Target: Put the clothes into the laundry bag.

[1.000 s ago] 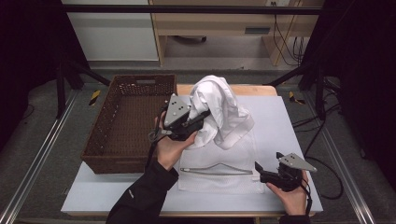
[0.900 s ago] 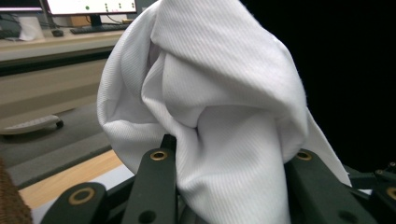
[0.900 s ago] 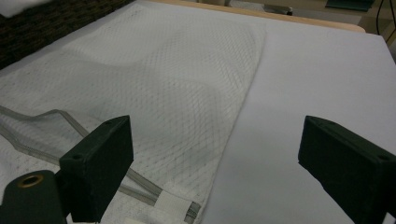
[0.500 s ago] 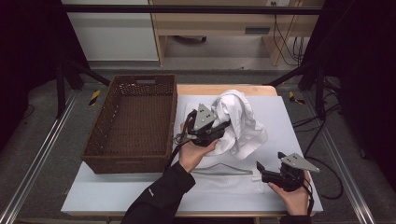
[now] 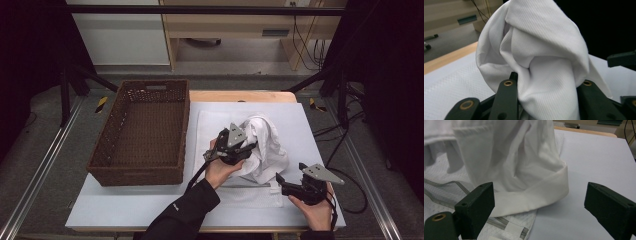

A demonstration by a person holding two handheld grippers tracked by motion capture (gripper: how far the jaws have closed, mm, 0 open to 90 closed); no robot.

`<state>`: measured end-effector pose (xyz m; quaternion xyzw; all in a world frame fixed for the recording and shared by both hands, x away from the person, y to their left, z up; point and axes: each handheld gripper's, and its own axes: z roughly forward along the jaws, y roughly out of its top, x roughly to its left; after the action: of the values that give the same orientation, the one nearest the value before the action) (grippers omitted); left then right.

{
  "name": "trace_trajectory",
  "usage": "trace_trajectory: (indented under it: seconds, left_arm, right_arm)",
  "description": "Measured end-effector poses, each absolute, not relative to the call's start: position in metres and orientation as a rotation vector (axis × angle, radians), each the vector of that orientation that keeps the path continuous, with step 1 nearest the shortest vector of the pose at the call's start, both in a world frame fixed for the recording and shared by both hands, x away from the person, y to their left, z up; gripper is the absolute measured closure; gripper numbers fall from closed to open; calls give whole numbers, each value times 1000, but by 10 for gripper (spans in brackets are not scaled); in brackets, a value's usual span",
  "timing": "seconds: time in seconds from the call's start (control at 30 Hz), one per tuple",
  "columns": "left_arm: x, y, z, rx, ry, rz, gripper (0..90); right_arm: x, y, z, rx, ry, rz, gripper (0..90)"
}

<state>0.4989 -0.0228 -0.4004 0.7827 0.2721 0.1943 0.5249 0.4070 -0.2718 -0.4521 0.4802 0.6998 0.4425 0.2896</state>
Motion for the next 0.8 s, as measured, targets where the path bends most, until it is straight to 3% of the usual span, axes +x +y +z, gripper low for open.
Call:
trace_trajectory:
  seconds: [0.43, 0.57, 0.67, 0.8]
  left_arm:
    - [517, -32, -443, 1964, 721, 421, 573]
    - [521, -28, -452, 1964, 739, 385, 487]
    - [522, -28, -454, 1997, 735, 425, 363]
    - [522, -22, -450, 2001, 785, 371, 223]
  right_arm:
    - [408, -269, -453, 1286, 1873, 1180, 99]
    - [409, -269, -455, 1291, 1876, 1175, 99]
    - [410, -268, -456, 1295, 1875, 1177, 99]
    - [410, -267, -456, 1294, 1877, 1179, 99]
